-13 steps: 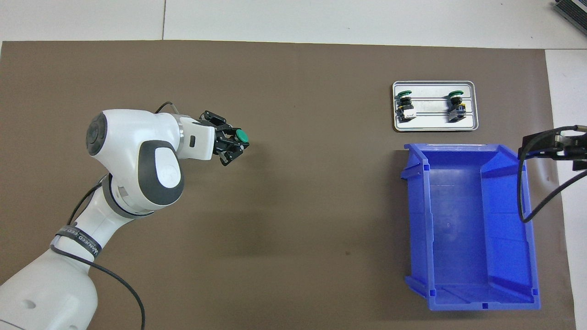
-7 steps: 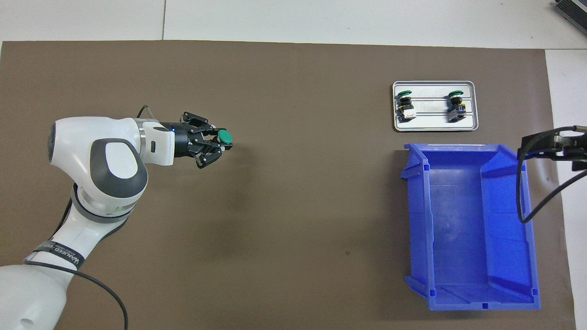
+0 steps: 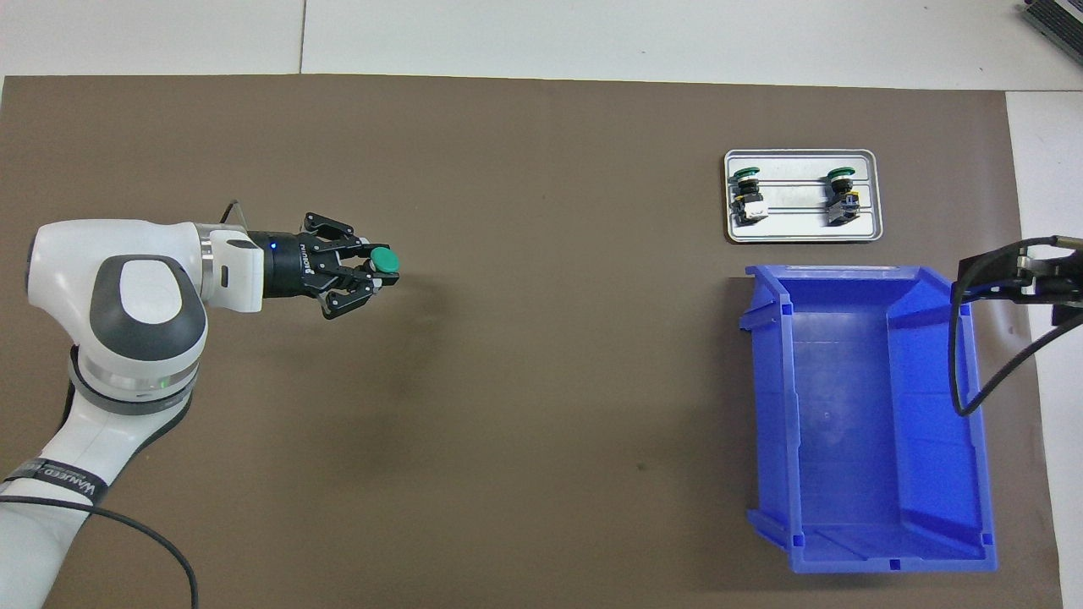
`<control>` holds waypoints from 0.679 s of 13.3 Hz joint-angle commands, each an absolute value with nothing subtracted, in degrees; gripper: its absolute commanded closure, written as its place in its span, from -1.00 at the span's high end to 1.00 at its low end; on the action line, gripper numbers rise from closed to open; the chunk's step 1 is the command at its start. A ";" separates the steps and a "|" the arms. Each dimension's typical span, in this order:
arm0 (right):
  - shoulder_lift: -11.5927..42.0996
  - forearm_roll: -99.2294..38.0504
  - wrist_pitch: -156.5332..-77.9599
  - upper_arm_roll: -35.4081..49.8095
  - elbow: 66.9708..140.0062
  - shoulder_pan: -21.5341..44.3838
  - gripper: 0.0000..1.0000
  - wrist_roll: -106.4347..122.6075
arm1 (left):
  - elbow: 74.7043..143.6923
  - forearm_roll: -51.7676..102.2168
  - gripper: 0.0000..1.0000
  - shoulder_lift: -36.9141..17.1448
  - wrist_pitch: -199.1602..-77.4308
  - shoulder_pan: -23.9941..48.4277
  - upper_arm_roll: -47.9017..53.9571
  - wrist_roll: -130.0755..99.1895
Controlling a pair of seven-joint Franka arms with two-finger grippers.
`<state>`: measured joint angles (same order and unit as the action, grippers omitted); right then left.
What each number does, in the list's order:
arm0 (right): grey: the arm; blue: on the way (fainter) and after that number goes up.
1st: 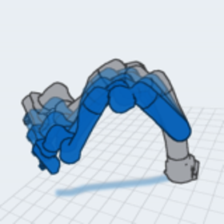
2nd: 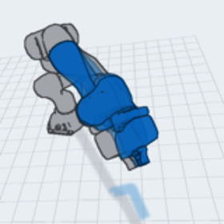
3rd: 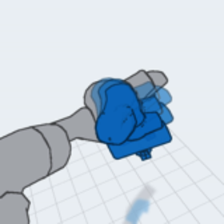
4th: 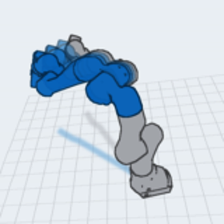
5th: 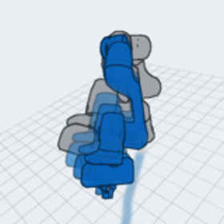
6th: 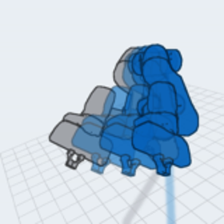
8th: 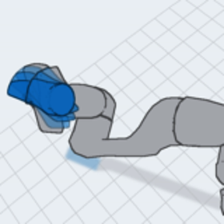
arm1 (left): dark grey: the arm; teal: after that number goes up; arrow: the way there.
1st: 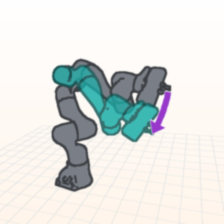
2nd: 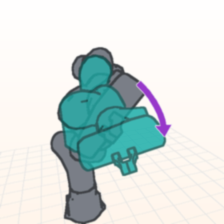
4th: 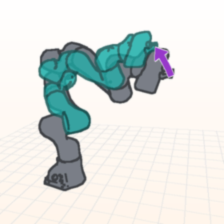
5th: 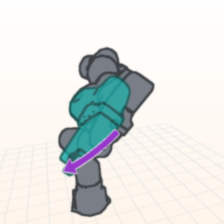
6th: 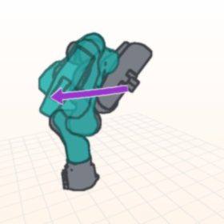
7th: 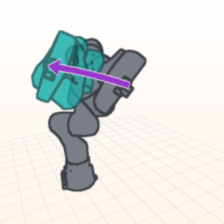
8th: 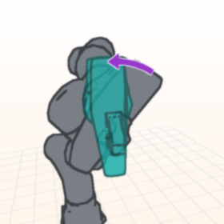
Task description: Place and press button with both arms
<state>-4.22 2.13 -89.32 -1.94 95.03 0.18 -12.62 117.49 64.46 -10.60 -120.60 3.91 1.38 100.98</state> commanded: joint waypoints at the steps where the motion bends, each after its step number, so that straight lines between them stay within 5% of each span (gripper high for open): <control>1: -5.27 2.20 -88.86 -1.50 95.45 0.17 1.00 -13.62 | 120.76 66.09 -1.00 -7.48 -115.51 -0.42 1.58 105.28; 9: -5.80 2.20 -89.39 0.35 95.89 -0.35 1.00 -13.71 | 126.65 66.18 -1.00 -4.40 -111.62 -5.71 1.41 109.07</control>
